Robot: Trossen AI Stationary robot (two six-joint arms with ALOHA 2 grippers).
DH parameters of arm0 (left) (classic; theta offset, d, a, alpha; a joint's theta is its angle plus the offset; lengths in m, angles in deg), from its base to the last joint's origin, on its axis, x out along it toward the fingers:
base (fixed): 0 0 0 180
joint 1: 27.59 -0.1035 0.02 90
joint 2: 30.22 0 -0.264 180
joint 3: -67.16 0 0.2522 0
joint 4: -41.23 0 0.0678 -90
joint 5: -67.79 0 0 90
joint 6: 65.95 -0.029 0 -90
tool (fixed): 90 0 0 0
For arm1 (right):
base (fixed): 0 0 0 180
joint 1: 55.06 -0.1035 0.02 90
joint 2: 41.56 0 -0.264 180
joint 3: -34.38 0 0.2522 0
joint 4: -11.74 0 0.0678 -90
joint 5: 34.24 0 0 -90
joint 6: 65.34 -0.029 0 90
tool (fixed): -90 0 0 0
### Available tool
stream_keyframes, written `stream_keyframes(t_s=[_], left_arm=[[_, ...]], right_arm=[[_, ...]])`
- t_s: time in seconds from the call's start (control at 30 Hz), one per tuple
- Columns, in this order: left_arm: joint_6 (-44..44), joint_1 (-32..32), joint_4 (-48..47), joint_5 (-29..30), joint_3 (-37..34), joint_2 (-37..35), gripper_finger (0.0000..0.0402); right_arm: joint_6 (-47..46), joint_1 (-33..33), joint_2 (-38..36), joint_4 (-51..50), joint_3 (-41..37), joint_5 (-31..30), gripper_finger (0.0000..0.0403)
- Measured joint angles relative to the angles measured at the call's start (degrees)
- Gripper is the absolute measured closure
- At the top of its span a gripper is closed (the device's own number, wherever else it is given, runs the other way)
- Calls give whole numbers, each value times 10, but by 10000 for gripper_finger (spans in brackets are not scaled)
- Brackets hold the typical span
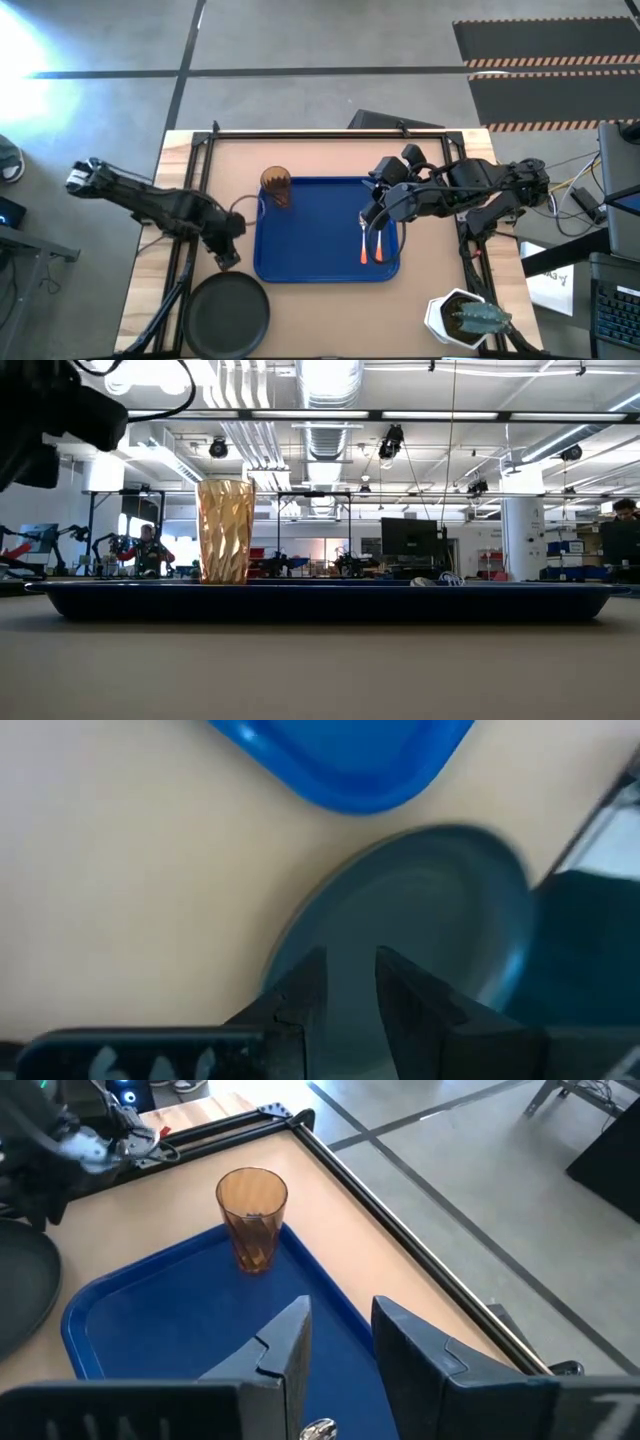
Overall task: Pick and place plate/cup/fork/spoon on tray
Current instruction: Put the black plate on the blue tray
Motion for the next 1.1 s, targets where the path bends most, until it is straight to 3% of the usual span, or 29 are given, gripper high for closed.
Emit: stream_keyframes(t_s=[0.23,0.6,0.97,1.1], left_arm=[[12,74,-4,40,-8,70,332],[-6,109,-2,48,-11,168,326],[-3,109,14,37,-10,194,235],[-3,109,27,23,-18,197,220]], right_arm=[[0,0,0,0,0,0,303],[2,0,0,0,0,4,301],[7,0,0,0,0,4,302],[7,0,0,0,0,4,305]])
